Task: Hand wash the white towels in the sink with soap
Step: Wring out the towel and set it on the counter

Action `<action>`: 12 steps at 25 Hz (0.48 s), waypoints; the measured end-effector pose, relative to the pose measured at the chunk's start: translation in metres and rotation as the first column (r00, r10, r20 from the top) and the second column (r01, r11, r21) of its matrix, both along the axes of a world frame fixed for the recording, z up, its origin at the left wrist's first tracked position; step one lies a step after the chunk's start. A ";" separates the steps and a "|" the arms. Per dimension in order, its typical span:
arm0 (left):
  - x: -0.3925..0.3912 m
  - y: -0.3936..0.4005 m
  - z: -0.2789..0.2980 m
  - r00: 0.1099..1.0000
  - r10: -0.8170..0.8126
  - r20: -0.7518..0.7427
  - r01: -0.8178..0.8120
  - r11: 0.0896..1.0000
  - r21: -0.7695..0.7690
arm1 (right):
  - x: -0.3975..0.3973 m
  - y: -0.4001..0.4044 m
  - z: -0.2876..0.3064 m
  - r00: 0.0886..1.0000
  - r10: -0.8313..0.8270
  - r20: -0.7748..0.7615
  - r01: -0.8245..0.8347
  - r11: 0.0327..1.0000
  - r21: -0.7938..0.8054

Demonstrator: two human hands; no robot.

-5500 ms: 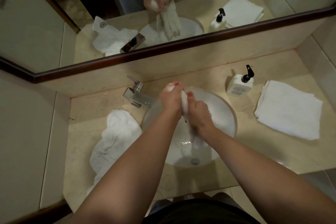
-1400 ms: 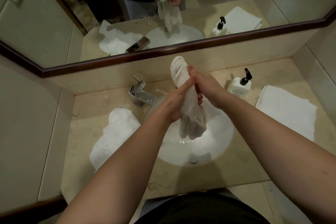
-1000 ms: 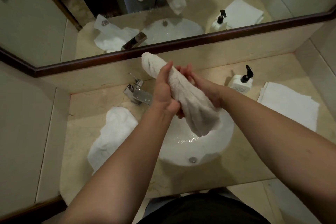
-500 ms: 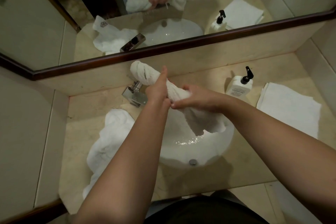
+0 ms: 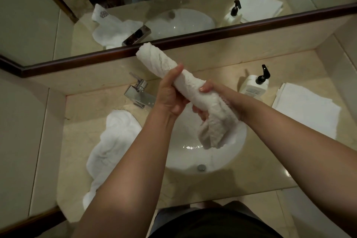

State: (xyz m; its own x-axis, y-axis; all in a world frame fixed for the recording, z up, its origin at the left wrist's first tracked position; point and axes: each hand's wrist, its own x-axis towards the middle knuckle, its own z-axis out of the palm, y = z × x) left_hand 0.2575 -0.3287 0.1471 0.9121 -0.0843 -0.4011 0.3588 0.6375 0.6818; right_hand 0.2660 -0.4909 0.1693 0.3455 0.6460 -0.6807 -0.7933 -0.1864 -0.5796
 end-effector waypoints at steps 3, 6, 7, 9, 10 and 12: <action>0.002 -0.002 0.001 1.000 -0.019 -0.010 0.019 1.000 0.002 | -0.004 0.007 -0.004 0.976 -0.084 0.201 0.088 0.996 -0.013; 0.003 -0.011 -0.004 0.988 0.031 -0.150 -0.009 0.990 0.143 | -0.008 0.015 -0.014 0.908 -0.184 0.375 0.239 0.965 -0.105; 0.003 -0.014 -0.006 0.976 0.074 -0.204 -0.043 0.988 0.151 | -0.010 0.019 -0.021 0.882 -0.206 0.424 0.291 0.946 -0.144; 0.002 -0.019 -0.011 0.937 0.178 -0.299 -0.141 0.980 0.142 | -0.014 0.025 -0.036 0.794 -0.169 0.584 0.354 0.909 -0.219; 0.001 -0.021 -0.014 0.918 0.224 -0.326 -0.184 0.972 0.148 | -0.017 0.028 -0.044 0.745 -0.156 0.649 0.387 0.893 -0.230; -0.001 -0.024 -0.019 0.887 0.294 -0.356 -0.235 0.951 0.201 | -0.023 0.032 -0.054 0.675 -0.166 0.719 0.447 0.867 -0.221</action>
